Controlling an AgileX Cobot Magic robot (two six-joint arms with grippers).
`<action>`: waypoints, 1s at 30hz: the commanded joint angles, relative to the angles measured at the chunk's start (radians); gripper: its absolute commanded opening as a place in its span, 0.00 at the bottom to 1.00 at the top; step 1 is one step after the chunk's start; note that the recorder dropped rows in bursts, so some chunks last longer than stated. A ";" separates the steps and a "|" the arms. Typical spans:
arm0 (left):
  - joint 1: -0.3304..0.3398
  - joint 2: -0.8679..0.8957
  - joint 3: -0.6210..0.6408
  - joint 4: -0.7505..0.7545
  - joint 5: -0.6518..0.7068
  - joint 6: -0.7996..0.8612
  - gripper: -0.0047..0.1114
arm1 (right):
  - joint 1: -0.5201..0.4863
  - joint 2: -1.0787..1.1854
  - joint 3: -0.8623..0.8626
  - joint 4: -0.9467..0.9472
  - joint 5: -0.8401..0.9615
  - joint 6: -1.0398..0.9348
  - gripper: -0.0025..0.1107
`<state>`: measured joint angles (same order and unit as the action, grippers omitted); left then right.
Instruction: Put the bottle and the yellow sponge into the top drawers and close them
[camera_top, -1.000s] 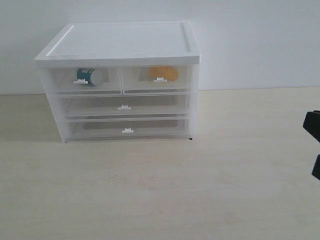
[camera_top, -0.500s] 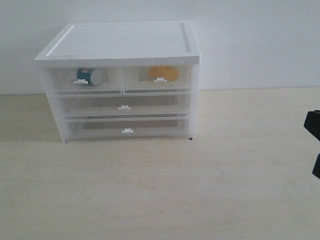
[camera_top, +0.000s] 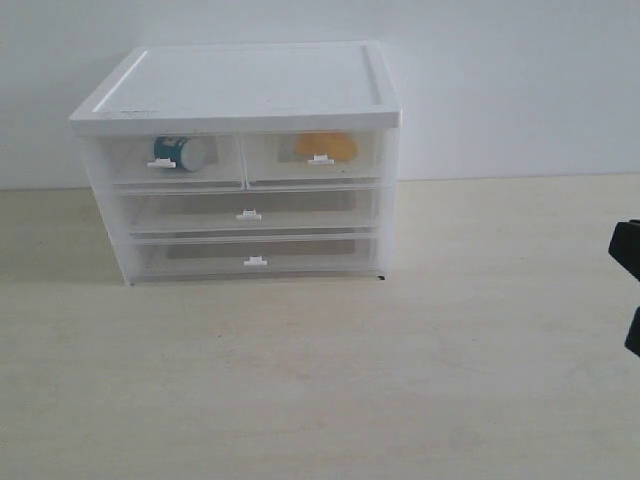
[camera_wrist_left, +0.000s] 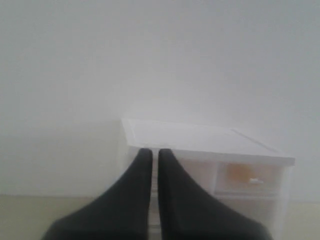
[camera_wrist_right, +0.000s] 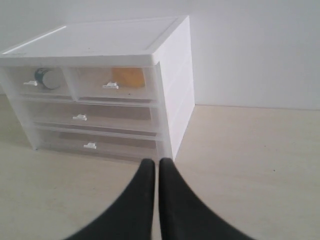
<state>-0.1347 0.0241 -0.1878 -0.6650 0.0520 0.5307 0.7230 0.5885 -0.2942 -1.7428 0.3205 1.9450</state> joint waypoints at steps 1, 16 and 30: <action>0.070 -0.024 0.054 0.001 -0.006 0.024 0.07 | -0.004 -0.007 0.002 -0.002 0.000 0.000 0.02; 0.196 -0.024 0.188 0.012 0.059 0.066 0.07 | -0.004 -0.007 0.002 -0.002 0.010 0.000 0.02; 0.198 -0.024 0.188 0.460 0.262 -0.386 0.07 | -0.004 -0.007 0.002 -0.002 0.010 0.003 0.02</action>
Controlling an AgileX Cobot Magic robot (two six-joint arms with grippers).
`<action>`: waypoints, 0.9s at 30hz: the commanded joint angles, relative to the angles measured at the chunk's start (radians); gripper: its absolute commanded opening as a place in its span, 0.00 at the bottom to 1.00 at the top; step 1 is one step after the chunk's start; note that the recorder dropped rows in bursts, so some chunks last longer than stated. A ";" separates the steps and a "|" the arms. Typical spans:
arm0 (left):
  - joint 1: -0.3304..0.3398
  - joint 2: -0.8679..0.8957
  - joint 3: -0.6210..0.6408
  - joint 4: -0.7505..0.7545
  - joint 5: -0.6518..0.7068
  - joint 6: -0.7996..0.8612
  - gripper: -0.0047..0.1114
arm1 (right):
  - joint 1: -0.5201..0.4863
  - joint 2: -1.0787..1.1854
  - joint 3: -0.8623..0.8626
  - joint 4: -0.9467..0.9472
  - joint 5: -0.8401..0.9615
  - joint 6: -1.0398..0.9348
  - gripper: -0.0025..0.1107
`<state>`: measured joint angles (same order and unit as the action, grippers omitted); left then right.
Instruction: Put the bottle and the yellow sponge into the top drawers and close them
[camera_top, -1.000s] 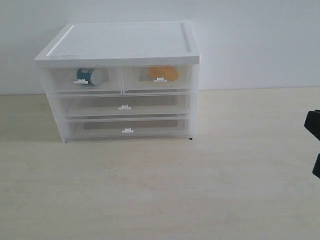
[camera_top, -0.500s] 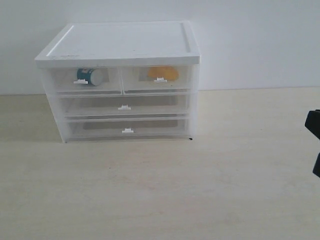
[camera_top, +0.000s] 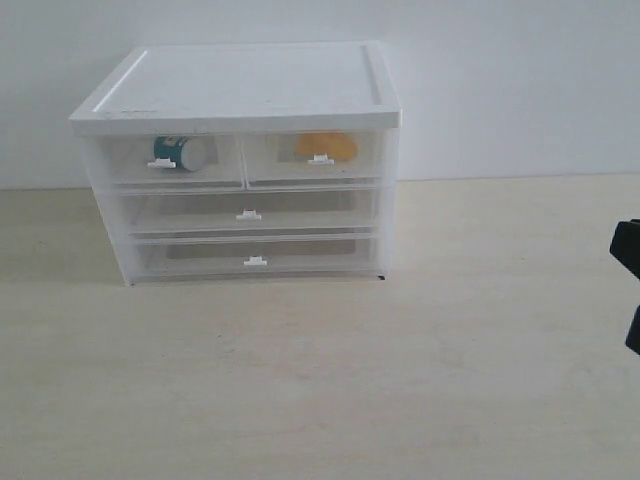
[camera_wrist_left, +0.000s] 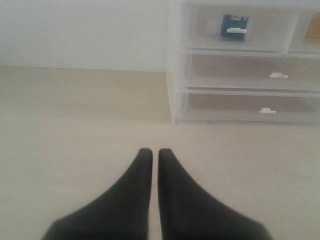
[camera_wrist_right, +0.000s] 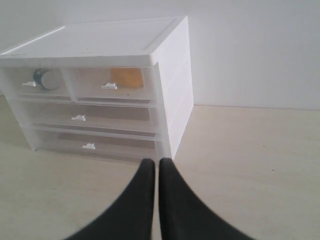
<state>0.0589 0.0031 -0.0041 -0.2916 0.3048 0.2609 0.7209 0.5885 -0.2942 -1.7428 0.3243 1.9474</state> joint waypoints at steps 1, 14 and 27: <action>0.004 -0.003 0.004 0.107 0.009 -0.159 0.07 | -0.002 -0.007 0.002 -0.002 0.006 0.000 0.02; 0.002 -0.003 0.004 0.136 0.009 -0.217 0.07 | -0.002 -0.007 0.002 -0.002 0.006 0.002 0.02; -0.032 -0.003 0.004 0.154 0.009 -0.204 0.07 | -0.002 -0.007 0.002 -0.002 0.006 0.002 0.02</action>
